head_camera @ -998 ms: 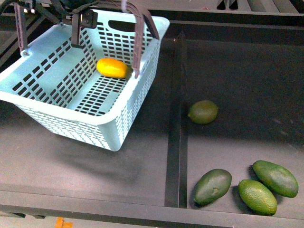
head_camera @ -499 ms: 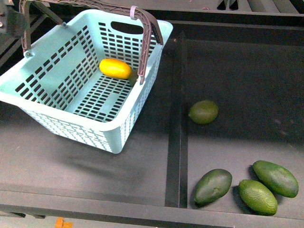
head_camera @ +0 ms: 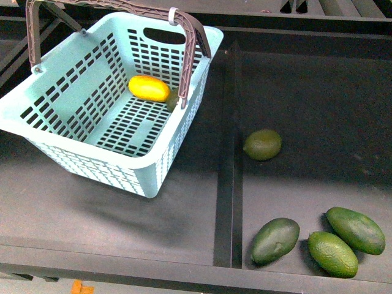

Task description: Pick mango and avocado into basket

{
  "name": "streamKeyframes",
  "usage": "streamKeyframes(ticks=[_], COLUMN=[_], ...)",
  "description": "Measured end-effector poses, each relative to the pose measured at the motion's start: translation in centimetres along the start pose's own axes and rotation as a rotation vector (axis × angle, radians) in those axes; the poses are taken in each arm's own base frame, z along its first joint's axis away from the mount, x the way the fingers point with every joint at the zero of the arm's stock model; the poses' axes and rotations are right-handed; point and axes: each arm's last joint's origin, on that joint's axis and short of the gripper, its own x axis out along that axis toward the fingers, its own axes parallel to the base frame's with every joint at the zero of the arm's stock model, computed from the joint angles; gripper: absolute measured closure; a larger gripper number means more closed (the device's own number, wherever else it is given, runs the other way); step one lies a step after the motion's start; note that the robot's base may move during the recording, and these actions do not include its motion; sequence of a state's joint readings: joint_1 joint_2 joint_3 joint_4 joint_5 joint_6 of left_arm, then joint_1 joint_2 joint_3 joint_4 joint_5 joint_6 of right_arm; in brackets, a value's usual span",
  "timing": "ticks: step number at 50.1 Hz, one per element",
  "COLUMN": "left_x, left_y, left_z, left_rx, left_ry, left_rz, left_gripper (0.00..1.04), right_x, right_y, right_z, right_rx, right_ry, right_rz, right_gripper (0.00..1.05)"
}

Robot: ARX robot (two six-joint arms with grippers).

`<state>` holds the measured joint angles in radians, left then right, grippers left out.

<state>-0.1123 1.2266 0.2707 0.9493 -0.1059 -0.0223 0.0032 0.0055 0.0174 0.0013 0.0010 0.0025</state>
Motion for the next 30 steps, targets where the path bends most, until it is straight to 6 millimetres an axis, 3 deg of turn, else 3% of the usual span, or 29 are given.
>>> streamKeyframes(ticks=[17,30], left_x=[-4.2,-6.4], left_y=[2.0,2.1], left_z=[-1.1,-2.3], left_rx=[0.008,0.010], left_ry=[0.005,0.006], left_rz=[0.005,0.002], left_gripper=[1.02,1.02], right_x=[0.0,0.0], right_y=[0.0,0.0], right_z=[0.0,0.0], right_rx=[0.000,0.000], right_ry=[0.000,0.000], right_rz=[0.000,0.000], right_gripper=[0.09,0.09])
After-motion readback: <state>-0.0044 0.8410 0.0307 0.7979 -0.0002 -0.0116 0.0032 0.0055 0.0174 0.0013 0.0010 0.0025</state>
